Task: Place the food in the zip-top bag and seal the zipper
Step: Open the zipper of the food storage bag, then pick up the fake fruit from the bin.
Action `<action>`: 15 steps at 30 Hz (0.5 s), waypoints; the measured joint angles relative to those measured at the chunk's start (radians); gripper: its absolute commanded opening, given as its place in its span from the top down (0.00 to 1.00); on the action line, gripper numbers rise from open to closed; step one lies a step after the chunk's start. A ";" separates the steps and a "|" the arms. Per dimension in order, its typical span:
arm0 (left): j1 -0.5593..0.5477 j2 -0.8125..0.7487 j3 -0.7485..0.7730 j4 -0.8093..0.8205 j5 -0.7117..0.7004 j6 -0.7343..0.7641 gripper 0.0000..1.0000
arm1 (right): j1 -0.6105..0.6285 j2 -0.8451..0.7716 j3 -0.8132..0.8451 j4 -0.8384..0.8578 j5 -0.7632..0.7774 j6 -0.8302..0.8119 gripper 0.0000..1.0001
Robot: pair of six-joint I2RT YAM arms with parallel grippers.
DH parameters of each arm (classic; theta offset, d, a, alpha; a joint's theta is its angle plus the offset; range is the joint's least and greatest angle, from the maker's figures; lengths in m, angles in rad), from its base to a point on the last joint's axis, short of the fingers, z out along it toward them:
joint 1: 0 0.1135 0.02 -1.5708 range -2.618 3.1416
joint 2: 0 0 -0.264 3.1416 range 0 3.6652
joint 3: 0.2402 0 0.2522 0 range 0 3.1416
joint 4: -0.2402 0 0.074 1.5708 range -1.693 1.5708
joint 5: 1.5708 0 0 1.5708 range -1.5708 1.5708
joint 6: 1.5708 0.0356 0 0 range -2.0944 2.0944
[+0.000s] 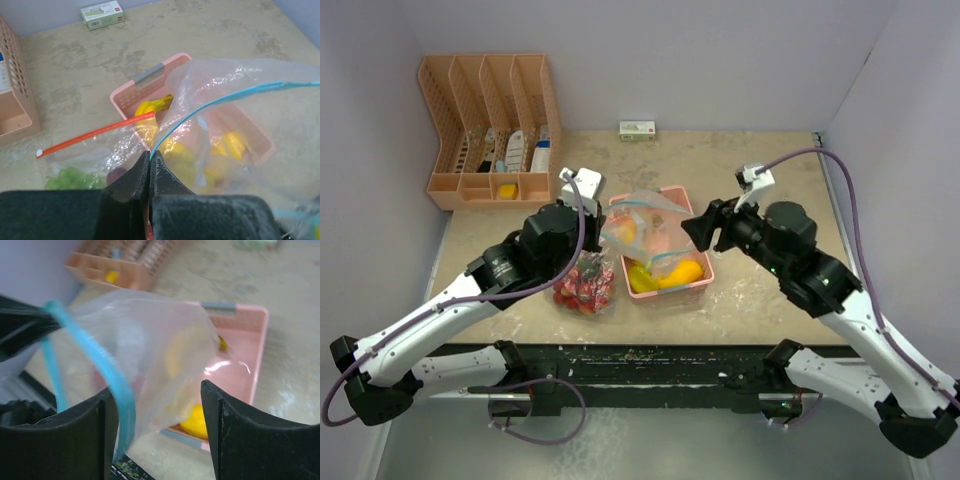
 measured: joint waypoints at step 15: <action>0.002 -0.091 0.097 -0.090 -0.162 0.070 1.00 | -0.003 -0.141 -0.038 0.183 -0.271 -0.076 0.21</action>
